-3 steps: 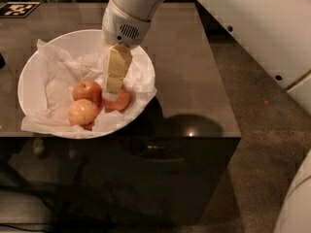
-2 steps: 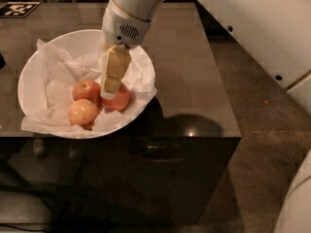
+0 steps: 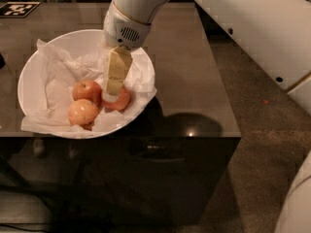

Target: Pick apple from white bowl

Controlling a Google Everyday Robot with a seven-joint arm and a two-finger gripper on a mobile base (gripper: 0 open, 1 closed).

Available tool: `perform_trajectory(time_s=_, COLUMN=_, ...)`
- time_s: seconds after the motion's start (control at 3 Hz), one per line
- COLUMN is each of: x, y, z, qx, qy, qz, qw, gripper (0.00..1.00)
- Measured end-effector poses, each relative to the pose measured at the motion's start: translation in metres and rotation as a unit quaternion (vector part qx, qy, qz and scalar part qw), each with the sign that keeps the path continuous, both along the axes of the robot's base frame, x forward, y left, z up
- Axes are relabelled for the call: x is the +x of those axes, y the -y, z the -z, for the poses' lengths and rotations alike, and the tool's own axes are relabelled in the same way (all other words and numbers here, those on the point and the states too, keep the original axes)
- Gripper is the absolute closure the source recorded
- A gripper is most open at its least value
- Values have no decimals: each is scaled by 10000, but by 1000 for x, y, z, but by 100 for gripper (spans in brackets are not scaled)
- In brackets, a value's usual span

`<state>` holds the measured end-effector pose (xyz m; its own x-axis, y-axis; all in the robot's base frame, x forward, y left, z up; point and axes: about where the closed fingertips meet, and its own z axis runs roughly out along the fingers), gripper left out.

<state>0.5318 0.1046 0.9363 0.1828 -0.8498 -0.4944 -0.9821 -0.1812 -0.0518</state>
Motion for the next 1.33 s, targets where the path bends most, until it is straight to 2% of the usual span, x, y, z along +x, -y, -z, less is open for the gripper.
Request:
perform_trajectory(time_s=0.67, x=5, y=2, z=21, qx=61, qy=-171, qz=-23, qw=9998, gripper=0)
perform_trajectory(time_s=1.0, x=5, y=2, z=21, qx=61, qy=-171, qz=-23, qw=9998, gripper=0)
perform_trajectory(time_s=1.33, x=5, y=2, z=21, qx=62, qy=-170, qz=-25, qw=9998, gripper=6)
